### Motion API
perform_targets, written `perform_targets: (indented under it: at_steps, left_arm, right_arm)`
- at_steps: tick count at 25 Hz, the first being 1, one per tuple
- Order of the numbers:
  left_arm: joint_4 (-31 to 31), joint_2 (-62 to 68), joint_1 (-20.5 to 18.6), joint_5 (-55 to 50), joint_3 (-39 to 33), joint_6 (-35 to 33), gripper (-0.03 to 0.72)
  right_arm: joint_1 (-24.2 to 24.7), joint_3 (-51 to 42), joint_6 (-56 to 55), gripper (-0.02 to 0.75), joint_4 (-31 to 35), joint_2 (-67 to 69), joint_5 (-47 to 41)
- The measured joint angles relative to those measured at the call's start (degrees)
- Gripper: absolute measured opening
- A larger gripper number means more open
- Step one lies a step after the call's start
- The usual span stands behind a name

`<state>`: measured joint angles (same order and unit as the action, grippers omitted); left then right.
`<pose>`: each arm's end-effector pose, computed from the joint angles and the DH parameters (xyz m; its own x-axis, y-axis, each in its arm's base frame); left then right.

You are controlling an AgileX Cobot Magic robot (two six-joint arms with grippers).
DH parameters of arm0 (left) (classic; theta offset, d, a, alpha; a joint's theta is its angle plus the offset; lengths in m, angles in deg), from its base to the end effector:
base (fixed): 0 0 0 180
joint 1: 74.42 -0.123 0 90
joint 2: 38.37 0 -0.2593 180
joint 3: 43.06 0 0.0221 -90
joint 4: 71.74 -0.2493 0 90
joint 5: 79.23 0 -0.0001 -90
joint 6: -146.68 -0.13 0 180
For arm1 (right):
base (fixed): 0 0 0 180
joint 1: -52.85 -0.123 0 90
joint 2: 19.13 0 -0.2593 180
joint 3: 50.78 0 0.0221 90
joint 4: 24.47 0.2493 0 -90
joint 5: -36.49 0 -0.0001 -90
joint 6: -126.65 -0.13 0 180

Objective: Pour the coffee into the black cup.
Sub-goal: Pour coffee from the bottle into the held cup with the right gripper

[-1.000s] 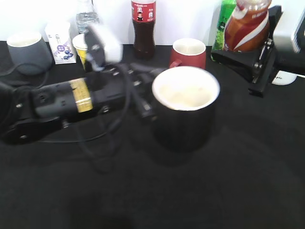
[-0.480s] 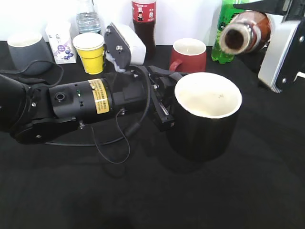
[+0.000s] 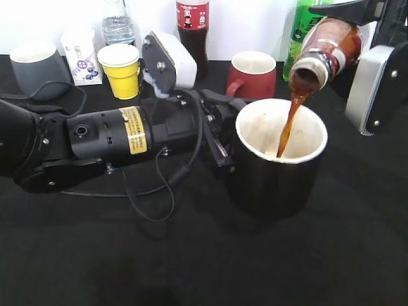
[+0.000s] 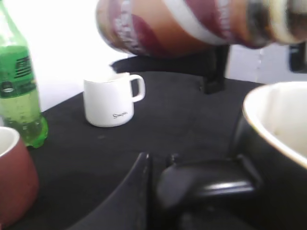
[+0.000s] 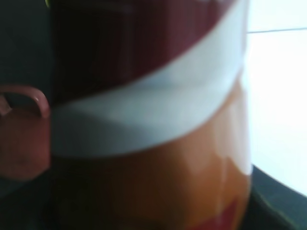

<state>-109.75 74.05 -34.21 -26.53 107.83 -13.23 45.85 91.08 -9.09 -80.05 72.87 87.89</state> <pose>0.2522 -0.2966 0.1702 0.0119 0.0945 -0.9955 0.9380 0.3438 0.0438 0.3004 0.1213 0.2299 0.7245 -0.6799 -0.1138 -0.1272 0.0304 -0.9914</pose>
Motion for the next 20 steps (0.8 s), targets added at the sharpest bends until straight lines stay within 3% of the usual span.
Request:
perform_targets:
  at_steps: [20]
  left_arm:
    - [-1.8, 0.0, 0.1, 0.0, 0.0, 0.1, 0.056]
  right_arm:
    - [0.0, 0.0, 4.9, 0.527, 3.9, 0.0, 0.0]
